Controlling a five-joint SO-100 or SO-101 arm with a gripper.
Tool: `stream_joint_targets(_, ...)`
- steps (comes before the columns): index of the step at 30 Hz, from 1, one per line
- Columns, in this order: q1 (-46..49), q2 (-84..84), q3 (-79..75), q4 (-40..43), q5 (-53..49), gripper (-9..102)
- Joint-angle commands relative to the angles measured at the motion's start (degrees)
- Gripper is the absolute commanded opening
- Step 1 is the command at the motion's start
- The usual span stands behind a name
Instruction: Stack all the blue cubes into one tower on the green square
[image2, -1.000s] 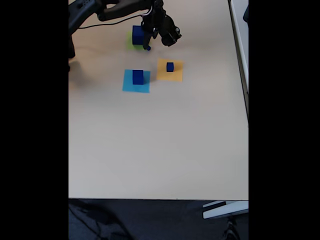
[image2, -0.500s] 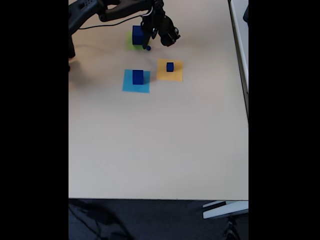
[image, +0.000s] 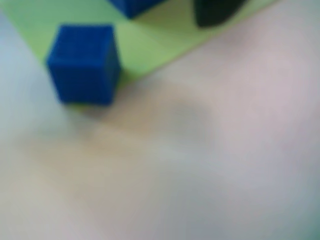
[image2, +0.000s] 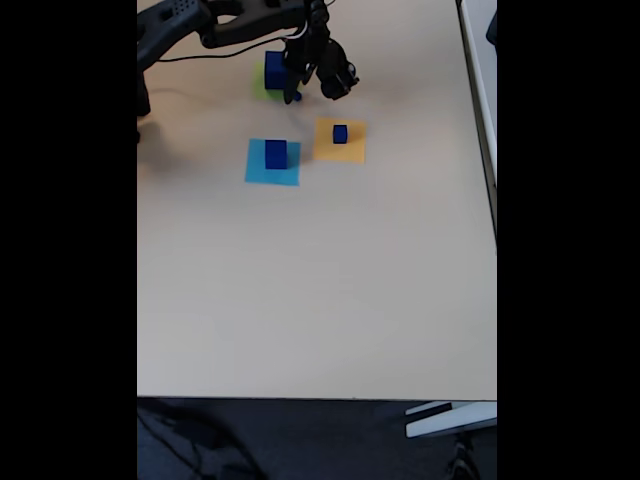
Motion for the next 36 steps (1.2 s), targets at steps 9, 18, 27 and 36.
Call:
stream_joint_targets(9,1.6,0.4,-3.3,-0.4,-1.1,26)
stream_joint_targets(18,2.1,0.3,-3.3,-0.4,-1.9,26)
stream_joint_targets(27,2.2,0.4,-3.2,-0.4,-2.2,23)
stream_joint_targets(36,2.3,0.4,-2.8,-0.4,-2.9,21)
